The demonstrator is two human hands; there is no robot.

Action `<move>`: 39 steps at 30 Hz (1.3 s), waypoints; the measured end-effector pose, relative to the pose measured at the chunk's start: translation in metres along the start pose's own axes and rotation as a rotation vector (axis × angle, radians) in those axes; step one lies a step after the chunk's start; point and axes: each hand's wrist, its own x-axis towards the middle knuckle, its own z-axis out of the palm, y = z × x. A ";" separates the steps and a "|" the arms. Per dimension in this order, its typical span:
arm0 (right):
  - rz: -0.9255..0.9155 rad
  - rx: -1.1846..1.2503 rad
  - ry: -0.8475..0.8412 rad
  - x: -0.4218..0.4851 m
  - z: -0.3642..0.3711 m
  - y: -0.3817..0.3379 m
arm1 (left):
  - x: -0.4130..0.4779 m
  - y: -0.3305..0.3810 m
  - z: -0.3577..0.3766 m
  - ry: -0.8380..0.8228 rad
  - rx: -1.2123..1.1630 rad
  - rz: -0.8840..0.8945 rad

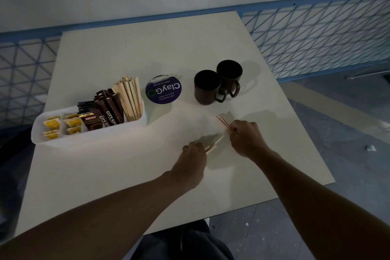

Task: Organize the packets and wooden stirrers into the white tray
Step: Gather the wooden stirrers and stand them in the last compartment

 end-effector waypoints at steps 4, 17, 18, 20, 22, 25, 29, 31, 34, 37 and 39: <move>0.000 -0.028 0.012 -0.001 0.000 -0.001 | 0.001 0.001 0.001 -0.004 0.029 -0.013; -0.007 0.012 -0.012 0.004 0.004 -0.017 | 0.018 -0.024 -0.024 0.018 -0.235 -0.192; -0.010 0.022 -0.023 0.005 0.004 -0.021 | 0.020 -0.026 -0.028 0.045 -0.287 -0.227; -0.024 0.059 -0.043 0.007 0.005 -0.029 | 0.021 -0.027 -0.036 0.078 -0.438 -0.285; -0.032 0.110 -0.054 0.009 0.007 -0.039 | 0.021 -0.028 -0.045 0.095 -0.602 -0.337; -0.008 0.191 -0.090 0.014 0.011 -0.058 | 0.022 -0.032 -0.059 0.139 -0.772 -0.379; 0.031 0.364 -0.099 0.026 0.017 -0.089 | 0.026 -0.043 -0.079 0.212 -0.940 -0.406; 0.032 0.501 -0.075 0.031 0.019 -0.106 | 0.027 -0.050 -0.090 0.259 -0.997 -0.393; 0.018 0.723 -0.058 0.039 0.020 -0.131 | 0.028 -0.065 -0.107 0.333 -1.073 -0.370; 0.006 0.872 -0.061 0.047 0.022 -0.158 | 0.031 -0.083 -0.122 0.413 -1.128 -0.354; 0.006 0.974 -0.051 0.052 0.024 -0.176 | 0.030 -0.093 -0.134 0.466 -1.140 -0.343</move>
